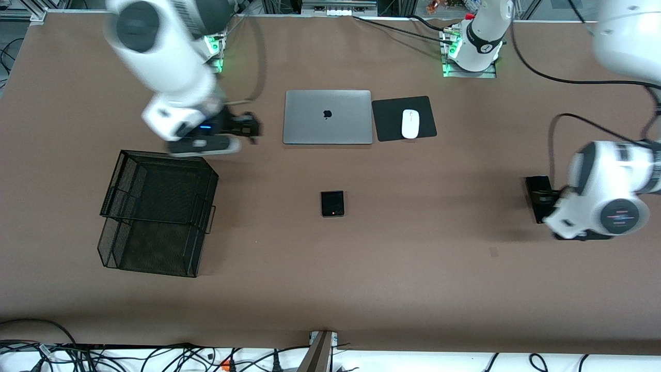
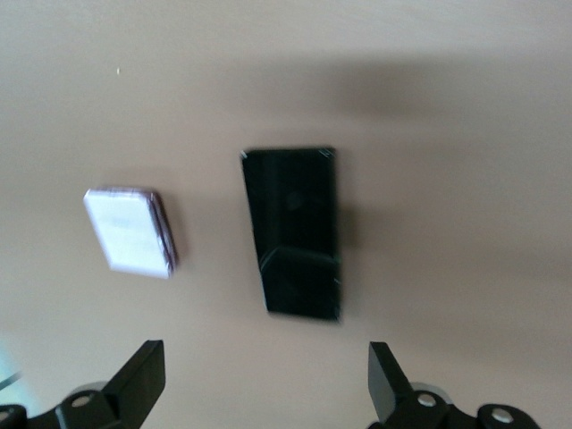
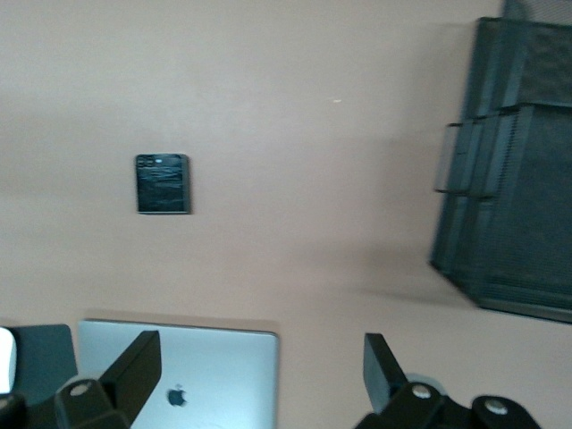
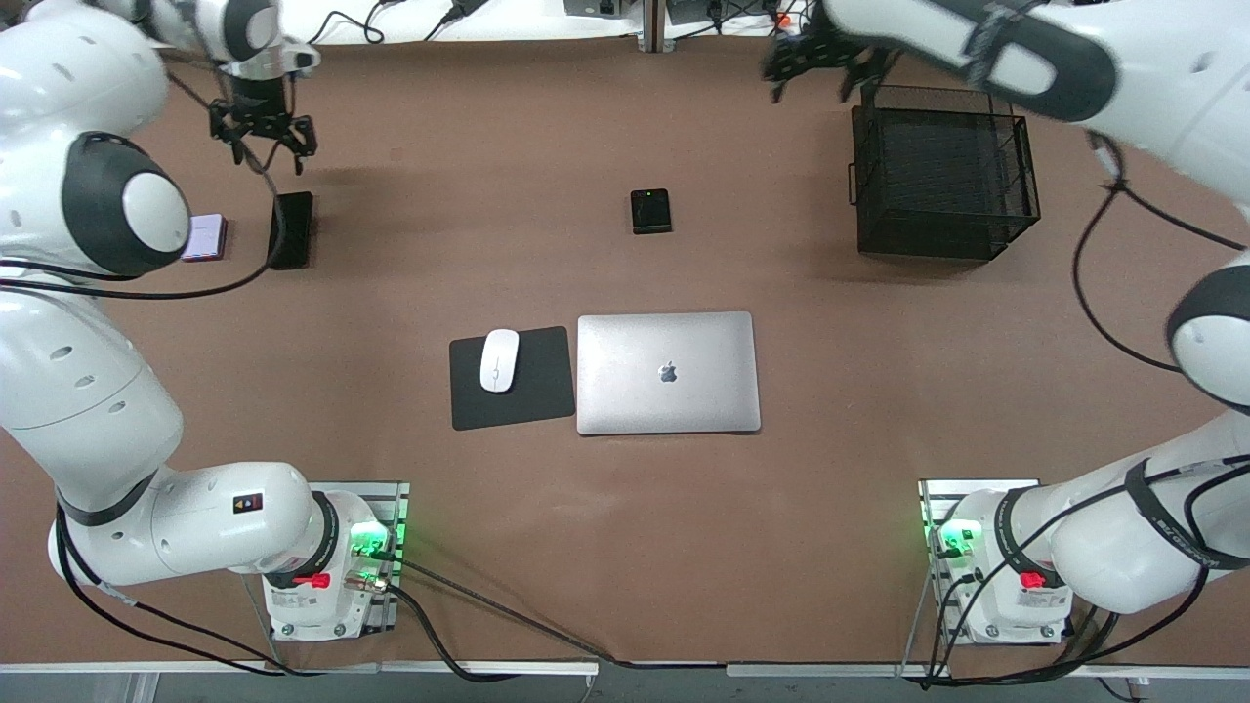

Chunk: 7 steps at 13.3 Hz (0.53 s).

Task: Place phones with both arms
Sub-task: 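Grasp the flip phone with the right gripper while the left gripper grasps the slab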

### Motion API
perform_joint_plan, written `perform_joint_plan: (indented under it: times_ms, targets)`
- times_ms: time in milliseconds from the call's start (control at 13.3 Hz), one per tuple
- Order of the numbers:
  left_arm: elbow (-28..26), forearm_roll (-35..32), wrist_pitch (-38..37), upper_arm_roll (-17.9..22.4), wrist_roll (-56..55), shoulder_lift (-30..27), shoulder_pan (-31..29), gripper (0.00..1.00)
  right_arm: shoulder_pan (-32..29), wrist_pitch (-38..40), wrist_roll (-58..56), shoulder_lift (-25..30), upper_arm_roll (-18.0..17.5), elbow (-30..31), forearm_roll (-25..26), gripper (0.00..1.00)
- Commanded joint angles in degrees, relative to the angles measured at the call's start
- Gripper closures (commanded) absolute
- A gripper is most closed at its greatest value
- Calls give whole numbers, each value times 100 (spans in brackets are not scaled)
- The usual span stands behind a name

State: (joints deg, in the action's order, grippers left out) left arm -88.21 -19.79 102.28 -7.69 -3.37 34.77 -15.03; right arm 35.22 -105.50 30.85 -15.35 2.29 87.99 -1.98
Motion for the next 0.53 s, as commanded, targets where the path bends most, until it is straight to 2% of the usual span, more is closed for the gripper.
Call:
perform_joint_plan:
  times_ms: [0,150,301,451]
  targets:
    - [-983,370,1683,-136,442,-23,-622,0,598,-354,937,-949,96,-729,355,0]
    - [-1512,475,2513,-206,495,-31,-895,0,932,-935,1238,-1477,96,-765,470,0]
    - [-1637,939,2560,-513,810,-5,-1273,0,1144,-1628,1553,-2039,105,-783,470,0]
    - [-1664,994,2569,-550,900,74,-1345,0,1311,-2141,1827,-2803,131,-1167,479,0]
